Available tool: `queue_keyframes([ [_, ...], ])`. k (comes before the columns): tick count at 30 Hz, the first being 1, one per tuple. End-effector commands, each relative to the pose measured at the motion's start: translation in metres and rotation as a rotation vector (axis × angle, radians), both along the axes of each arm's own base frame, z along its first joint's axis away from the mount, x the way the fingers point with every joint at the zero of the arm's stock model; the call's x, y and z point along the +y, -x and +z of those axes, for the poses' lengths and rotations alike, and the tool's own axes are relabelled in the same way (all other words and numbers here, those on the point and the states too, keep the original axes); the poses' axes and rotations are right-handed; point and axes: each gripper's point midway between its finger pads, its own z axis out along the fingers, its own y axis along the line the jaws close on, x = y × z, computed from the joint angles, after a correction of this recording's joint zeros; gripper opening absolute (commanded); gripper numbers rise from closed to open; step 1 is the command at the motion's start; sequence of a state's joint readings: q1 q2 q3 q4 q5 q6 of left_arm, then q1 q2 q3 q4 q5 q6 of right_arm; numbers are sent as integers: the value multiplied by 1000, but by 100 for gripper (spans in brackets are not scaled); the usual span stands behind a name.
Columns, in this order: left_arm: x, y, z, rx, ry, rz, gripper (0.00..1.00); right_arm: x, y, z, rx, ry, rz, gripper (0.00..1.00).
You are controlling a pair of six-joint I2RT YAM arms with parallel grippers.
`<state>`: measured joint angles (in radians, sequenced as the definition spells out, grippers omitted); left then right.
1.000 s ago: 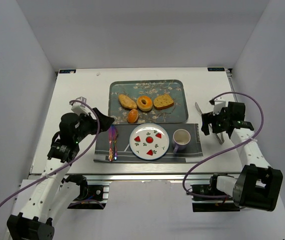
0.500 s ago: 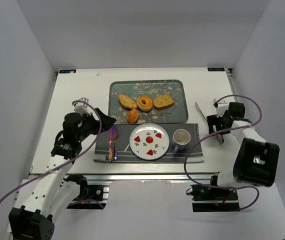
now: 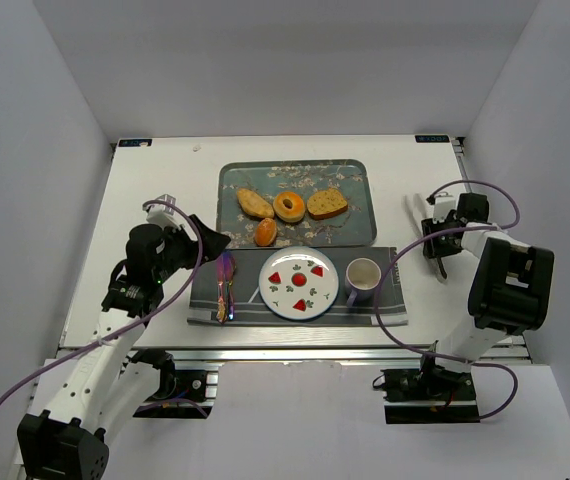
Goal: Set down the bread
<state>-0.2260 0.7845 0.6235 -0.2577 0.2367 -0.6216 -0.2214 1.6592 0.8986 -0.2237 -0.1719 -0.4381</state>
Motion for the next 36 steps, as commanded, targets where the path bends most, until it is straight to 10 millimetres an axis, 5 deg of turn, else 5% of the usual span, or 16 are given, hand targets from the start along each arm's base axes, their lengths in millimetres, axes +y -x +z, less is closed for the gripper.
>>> queue_keyframes([
  [1, 4, -6, 25, -55, 15, 31, 84, -5, -8, -2, -15, 4, 30, 42],
  [5, 6, -5, 30, -65, 13, 44, 84, -6, -14, 17, -82, -3, 60, 24],
  [8, 5, -2, 32, -70, 18, 37, 84, 13, -33, 73, -230, -55, 152, 12],
  [12, 2, -2, 31, -78, 31, 20, 84, 76, -41, 135, -344, -75, 412, 10],
  [18, -1, -2, 34, -82, 32, 1, 84, 146, -38, 144, -324, 5, 681, 23],
  [25, 3, 6, 33, -88, 46, 19, 84, 164, -50, 152, -303, 14, 739, 29],
  [36, 5, 12, 31, -89, 54, 28, 84, 186, -39, 146, -260, 98, 858, 41],
])
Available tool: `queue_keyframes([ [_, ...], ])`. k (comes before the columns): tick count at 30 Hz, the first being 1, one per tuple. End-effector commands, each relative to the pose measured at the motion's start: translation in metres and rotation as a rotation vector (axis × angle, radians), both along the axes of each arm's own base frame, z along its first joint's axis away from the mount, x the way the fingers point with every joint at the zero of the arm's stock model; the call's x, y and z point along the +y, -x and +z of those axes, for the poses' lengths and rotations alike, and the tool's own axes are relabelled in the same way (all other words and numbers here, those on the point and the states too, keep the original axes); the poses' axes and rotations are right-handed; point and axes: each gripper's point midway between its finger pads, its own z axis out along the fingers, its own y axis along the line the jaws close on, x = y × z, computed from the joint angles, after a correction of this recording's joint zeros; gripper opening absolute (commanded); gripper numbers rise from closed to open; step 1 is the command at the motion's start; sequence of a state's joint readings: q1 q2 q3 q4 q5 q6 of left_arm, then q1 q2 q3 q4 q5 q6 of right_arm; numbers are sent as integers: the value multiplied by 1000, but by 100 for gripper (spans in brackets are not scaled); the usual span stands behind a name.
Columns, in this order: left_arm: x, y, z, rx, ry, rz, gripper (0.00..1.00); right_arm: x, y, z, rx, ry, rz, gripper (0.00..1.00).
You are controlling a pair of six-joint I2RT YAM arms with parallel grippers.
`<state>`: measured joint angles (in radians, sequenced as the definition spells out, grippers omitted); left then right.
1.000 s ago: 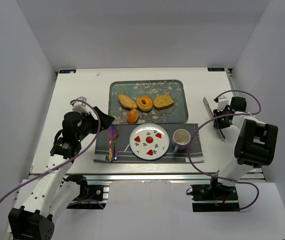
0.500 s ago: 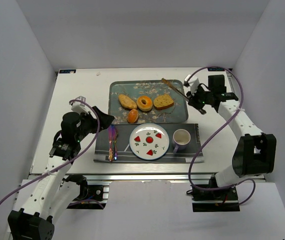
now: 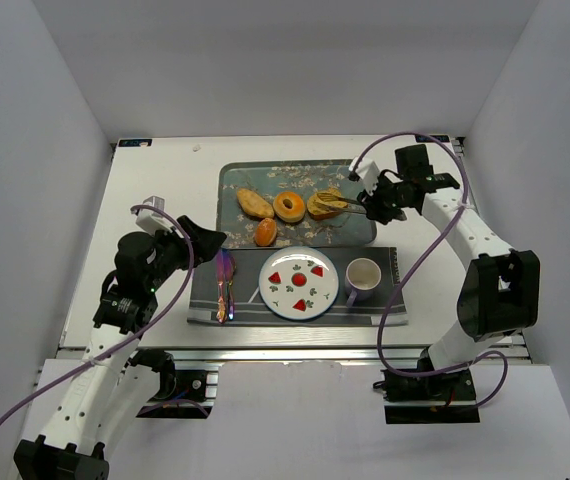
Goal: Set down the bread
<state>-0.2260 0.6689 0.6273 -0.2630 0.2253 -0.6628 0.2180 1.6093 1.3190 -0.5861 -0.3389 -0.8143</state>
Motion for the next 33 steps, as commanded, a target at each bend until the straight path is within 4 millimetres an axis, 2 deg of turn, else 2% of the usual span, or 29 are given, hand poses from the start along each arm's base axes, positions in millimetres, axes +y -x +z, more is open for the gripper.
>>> queue_keyframes([
  [1, 2, 1, -2, 5, -5, 6, 84, 4, -2, 14, -42, 29, 31, 41],
  [10, 0, 1, -5, 8, -1, -1, 84, 13, 6, 3, -43, 58, 54, 51],
  [17, 2, 2, -5, 10, -4, 4, 84, 18, 7, -11, -48, 119, 70, 50],
  [19, 2, 2, -5, 11, -3, 6, 84, 16, 5, -13, -56, 139, 63, 47],
  [22, 2, 2, -6, 11, -2, 8, 84, 10, 0, -13, -86, 178, 53, 36],
  [26, 2, 1, -5, 8, -3, 9, 84, 2, -1, -8, -133, 212, 48, 14],
  [27, 2, 2, -4, 8, -2, 8, 84, 2, 0, -7, -135, 214, 48, 12],
  [30, 2, 1, -3, 4, -1, 8, 84, 2, 6, 8, -157, 183, 44, 6],
  [33, 1, 1, -1, -1, 3, 4, 84, 9, 14, 35, -198, 117, 63, 5],
])
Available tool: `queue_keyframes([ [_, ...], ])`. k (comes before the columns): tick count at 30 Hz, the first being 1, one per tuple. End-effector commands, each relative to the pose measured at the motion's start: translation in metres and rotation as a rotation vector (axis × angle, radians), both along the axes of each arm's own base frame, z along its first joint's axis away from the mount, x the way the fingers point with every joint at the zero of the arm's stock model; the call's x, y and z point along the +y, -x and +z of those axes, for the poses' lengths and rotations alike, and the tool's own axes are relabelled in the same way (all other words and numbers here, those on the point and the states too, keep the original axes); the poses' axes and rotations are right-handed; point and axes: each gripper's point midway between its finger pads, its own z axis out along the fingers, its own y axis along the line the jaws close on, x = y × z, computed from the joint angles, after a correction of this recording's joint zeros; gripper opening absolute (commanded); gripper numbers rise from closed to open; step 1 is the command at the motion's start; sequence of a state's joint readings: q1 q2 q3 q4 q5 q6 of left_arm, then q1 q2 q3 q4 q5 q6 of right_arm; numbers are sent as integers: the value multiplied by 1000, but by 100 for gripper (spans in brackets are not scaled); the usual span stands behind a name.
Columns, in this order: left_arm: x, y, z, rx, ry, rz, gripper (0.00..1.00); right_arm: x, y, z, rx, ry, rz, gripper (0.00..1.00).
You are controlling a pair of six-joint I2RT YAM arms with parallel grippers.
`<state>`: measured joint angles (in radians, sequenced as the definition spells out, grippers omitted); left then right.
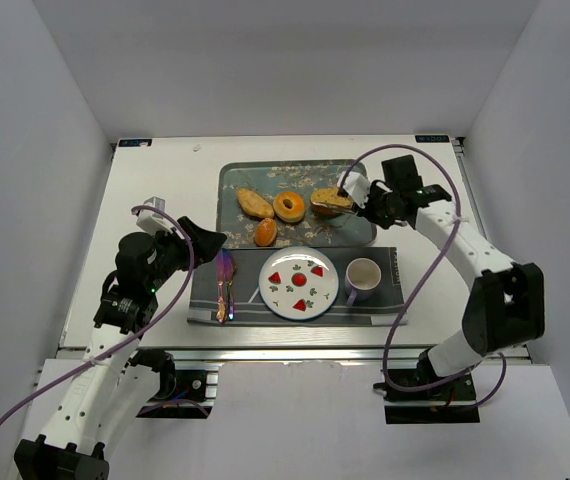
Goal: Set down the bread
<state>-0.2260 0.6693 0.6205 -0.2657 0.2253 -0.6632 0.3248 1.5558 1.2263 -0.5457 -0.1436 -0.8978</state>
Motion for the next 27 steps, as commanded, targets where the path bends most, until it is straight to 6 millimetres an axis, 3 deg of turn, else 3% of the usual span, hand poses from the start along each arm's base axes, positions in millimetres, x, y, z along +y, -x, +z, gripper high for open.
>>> queue_keyframes([
  [1, 1, 1, 4, -14, 6, 4, 84, 7, 9, 59, -128, -97, 36, 5],
  [3, 1, 0, 6, -20, 4, 3, 84, 17, 28, 79, -129, -156, 107, 4],
  [6, 2, 0, 8, -23, 0, 5, 84, 32, 58, 89, -92, -227, 216, 3],
  [7, 2, 0, 8, -23, -2, 5, 84, 36, 79, 89, -53, -232, 281, 3],
  [10, 3, 1, 9, -24, -2, 8, 84, 41, 117, 79, 14, -209, 385, 3],
  [14, 3, 4, 9, -25, 2, 9, 84, 44, 148, 61, 78, -165, 453, 3],
  [21, 5, 10, 8, -24, 10, 19, 84, 56, 162, 41, 163, -140, 473, 11],
  [25, 9, 14, 9, -26, 7, 32, 85, 60, 161, 40, 171, -139, 470, 40],
  [27, 10, 15, 11, -31, 8, 39, 85, 63, 160, 48, 153, -159, 473, 44],
])
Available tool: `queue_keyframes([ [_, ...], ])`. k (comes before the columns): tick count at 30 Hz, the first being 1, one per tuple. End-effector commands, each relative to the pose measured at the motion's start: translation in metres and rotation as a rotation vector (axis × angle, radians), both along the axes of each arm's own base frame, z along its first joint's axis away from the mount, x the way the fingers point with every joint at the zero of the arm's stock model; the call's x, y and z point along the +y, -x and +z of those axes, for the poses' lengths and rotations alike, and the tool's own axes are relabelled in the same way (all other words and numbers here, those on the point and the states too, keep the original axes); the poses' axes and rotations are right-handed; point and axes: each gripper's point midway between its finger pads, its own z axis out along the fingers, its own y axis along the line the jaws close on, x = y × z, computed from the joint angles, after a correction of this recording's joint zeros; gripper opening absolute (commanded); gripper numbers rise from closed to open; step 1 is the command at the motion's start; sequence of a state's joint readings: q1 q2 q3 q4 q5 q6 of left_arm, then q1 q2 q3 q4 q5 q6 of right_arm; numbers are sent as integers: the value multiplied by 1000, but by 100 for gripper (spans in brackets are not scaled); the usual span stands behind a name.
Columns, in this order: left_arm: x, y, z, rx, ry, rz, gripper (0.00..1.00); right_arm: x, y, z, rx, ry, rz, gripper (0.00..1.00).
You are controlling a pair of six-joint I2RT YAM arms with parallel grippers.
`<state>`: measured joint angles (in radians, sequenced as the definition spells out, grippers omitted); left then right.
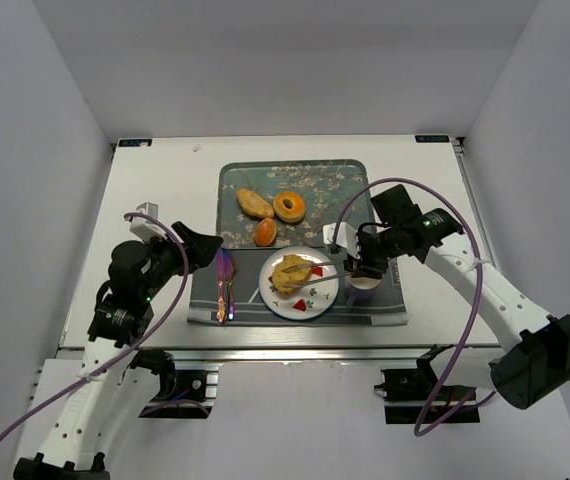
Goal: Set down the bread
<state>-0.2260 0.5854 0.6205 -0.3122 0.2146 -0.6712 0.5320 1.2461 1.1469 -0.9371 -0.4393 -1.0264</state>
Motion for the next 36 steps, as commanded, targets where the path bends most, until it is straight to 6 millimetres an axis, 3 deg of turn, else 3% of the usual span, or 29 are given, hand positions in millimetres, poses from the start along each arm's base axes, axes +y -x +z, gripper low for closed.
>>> queue_keyframes([
  [1, 5, 2, -1, 4, -2, 28, 85, 9, 0, 17, -21, -61, 12, 46],
  [7, 7, 3, -1, 2, 0, 37, 85, 18, 8, 36, 13, -130, 7, 45],
  [10, 7, 2, -2, 2, -5, 40, 85, 23, 0, 44, 1, -158, -31, 42],
  [16, 5, -3, 0, -2, -13, 29, 85, 27, -52, 41, -80, -144, -157, 37],
  [17, 5, -3, 1, -4, -14, 28, 85, 29, -63, 51, -107, -159, -169, 36],
  [25, 4, -2, 1, -6, 2, 29, 85, 32, -153, 42, -255, -97, -304, 37],
  [30, 9, 2, 4, -9, -1, 47, 85, 33, -174, 27, -254, -45, -324, 42],
  [36, 10, 5, 1, 1, 2, 56, 85, 32, -182, 10, -259, -13, -329, 48],
])
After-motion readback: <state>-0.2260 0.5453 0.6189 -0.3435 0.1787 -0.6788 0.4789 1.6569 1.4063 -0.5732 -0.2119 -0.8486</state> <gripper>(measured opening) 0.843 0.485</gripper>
